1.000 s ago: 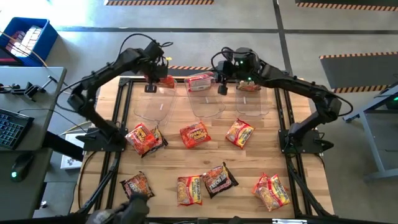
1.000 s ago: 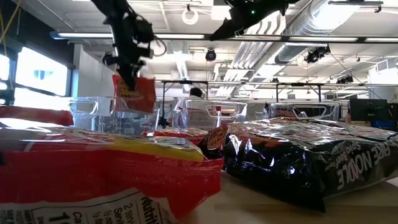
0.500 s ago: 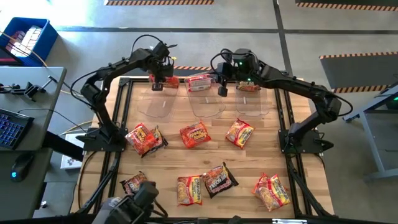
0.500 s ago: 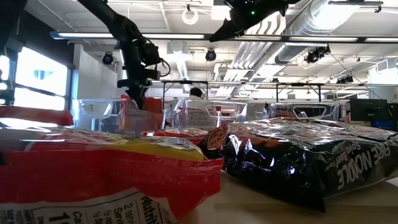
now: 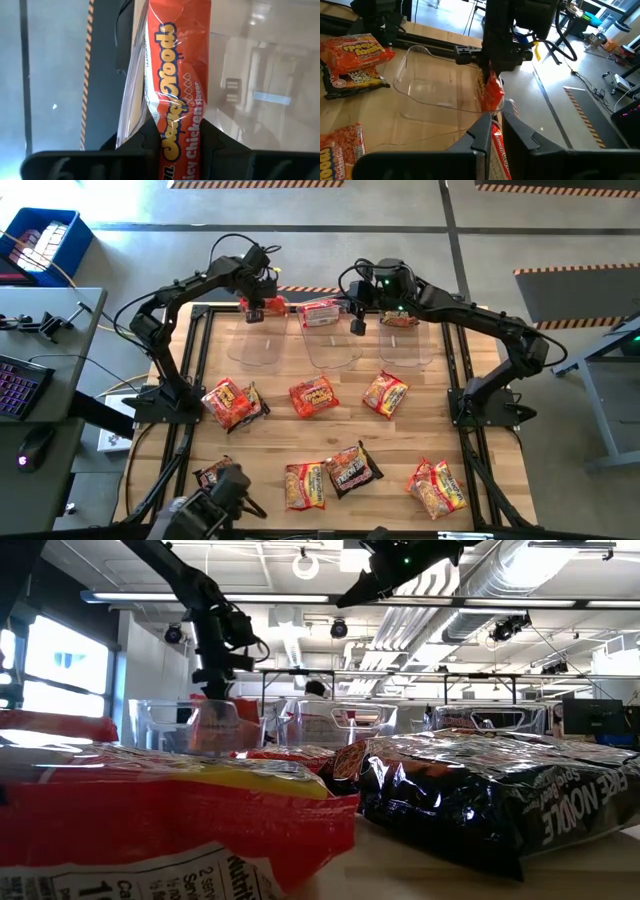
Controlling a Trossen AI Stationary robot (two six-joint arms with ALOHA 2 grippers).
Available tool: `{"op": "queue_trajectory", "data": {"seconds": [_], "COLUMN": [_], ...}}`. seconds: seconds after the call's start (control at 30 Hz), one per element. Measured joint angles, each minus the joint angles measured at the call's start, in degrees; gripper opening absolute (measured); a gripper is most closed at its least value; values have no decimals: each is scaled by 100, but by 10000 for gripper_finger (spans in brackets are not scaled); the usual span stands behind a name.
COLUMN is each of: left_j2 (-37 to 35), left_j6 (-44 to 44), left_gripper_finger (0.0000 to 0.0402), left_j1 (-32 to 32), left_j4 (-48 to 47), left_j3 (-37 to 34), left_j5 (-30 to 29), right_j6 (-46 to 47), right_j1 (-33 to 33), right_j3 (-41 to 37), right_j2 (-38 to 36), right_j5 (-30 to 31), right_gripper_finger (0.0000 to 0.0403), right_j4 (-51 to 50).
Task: Sort Maruchan noodles
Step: Put the orange noodle pack into the left transparent bin
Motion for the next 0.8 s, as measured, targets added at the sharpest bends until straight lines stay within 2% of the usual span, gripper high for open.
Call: {"op": "queue_trajectory", "data": {"seconds": [0.37,0.63,0.8], "left_j2": [66,411,418], "left_j6": [-240,-278,-82], "left_gripper_finger": [64,55,83], "left_j1": [39,-3,-137], "left_j4": [34,45,134], "left_j3": [2,7,9], "left_j5": [146,50,-121], "right_j6": [38,93,98], "right_j1": [13,15,13], "right_j3": [0,0,0], "right_j2": [1,2,4], "right_j5": [0,0,0], "right_gripper_finger": [28,28,28], "right_j4": [-2,-5,-7]}}
